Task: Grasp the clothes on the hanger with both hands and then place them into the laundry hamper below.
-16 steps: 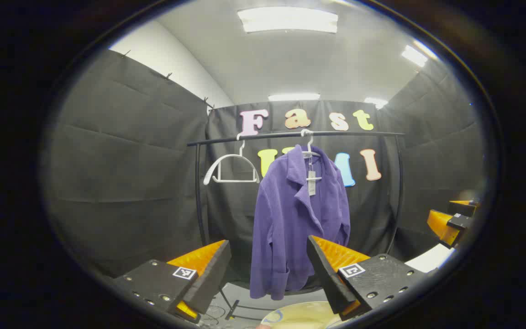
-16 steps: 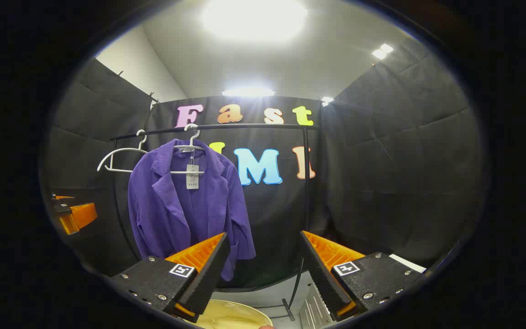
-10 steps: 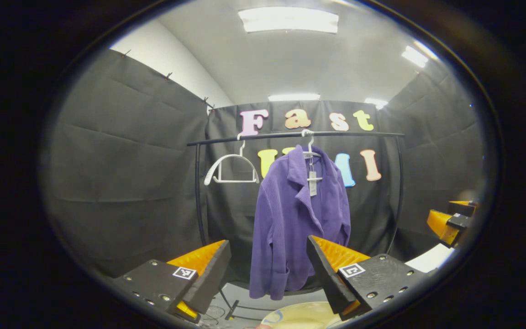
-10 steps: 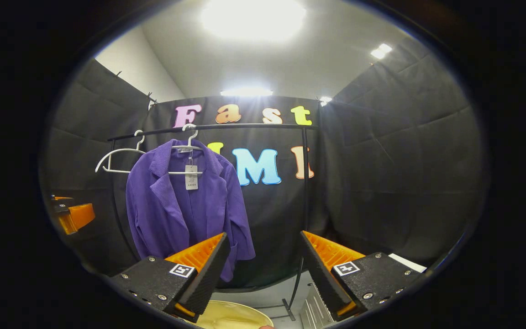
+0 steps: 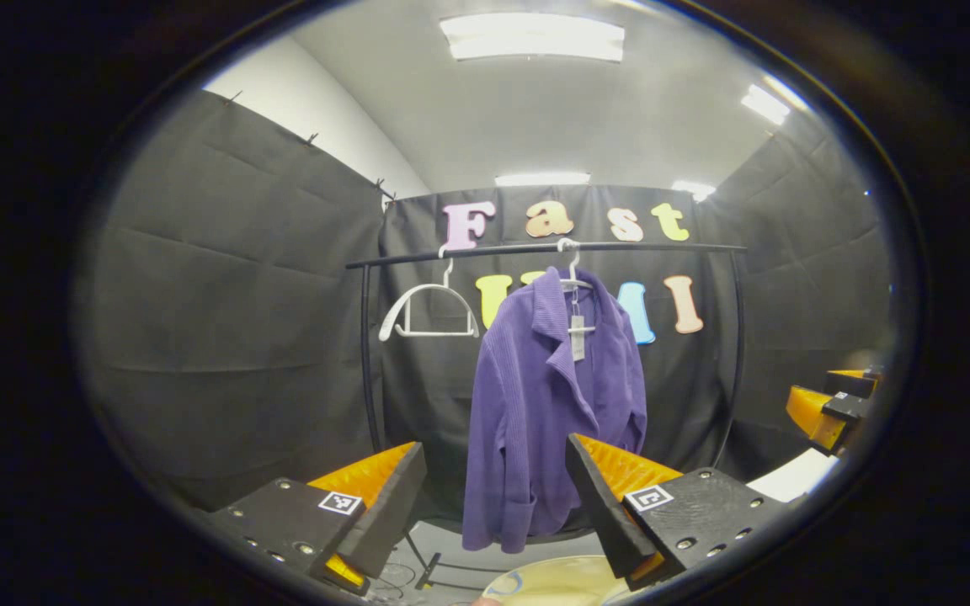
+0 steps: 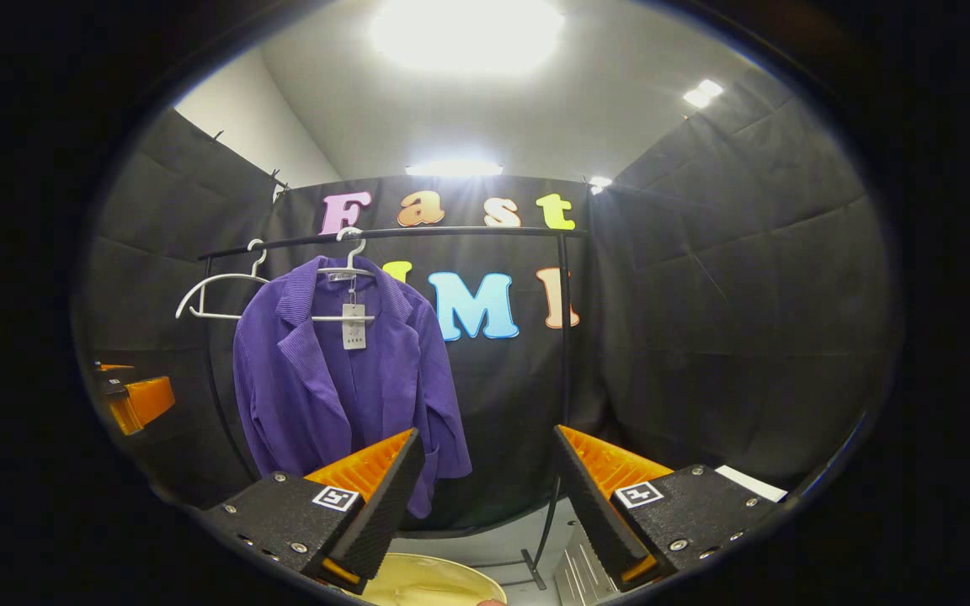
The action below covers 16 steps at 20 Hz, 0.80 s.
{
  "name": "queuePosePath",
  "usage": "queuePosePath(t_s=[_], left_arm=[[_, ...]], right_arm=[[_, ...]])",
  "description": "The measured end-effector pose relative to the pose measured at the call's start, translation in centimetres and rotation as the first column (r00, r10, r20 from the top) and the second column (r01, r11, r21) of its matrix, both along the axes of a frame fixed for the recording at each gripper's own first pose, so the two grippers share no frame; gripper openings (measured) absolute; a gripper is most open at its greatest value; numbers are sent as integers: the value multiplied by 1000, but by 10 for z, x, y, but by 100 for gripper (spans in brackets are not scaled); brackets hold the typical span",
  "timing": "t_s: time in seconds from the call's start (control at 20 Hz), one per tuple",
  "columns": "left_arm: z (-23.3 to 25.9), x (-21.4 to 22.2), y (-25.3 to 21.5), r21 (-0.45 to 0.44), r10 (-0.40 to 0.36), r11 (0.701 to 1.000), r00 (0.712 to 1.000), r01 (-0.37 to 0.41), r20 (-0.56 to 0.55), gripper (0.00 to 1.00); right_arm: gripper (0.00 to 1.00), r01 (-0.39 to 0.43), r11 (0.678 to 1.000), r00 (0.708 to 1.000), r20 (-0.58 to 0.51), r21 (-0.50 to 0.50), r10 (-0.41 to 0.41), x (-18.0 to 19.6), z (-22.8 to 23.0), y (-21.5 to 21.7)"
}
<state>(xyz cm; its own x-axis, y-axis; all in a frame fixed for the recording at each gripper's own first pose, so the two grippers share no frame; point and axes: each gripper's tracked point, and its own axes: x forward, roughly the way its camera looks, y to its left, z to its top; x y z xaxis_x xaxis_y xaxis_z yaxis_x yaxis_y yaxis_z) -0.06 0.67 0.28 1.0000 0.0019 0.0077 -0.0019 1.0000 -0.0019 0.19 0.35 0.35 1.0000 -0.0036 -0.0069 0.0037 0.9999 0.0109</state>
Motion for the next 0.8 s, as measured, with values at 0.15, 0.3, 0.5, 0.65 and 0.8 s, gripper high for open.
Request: queuePosePath(t_s=[0.15, 0.3, 0.5, 0.65, 0.8], left_arm=[[5, 5, -1, -1, 4, 1000, 1000, -4, 0, 100], [15, 15, -8, 7, -6, 1000, 1000, 6, 10, 100], [32, 37, -20, -2, -7, 1000, 1000, 7, 21, 100], [41, 56, -33, -6, -10, 1000, 1000, 10, 23, 100], [55, 79, -43, 3, 0, 1000, 1000, 0, 31, 96]], right_arm=[[94, -9, 1000, 1000, 9, 7, 9, 7, 7, 3], [94, -17, 1000, 999, 38, 13, 17, 22, 19, 3], [94, -51, 998, 996, 74, 21, 50, 50, 39, 9], [94, -92, 995, 991, 100, 23, 89, 78, 57, 18], [94, -147, 989, 985, 100, 23, 144, 107, 66, 30]])
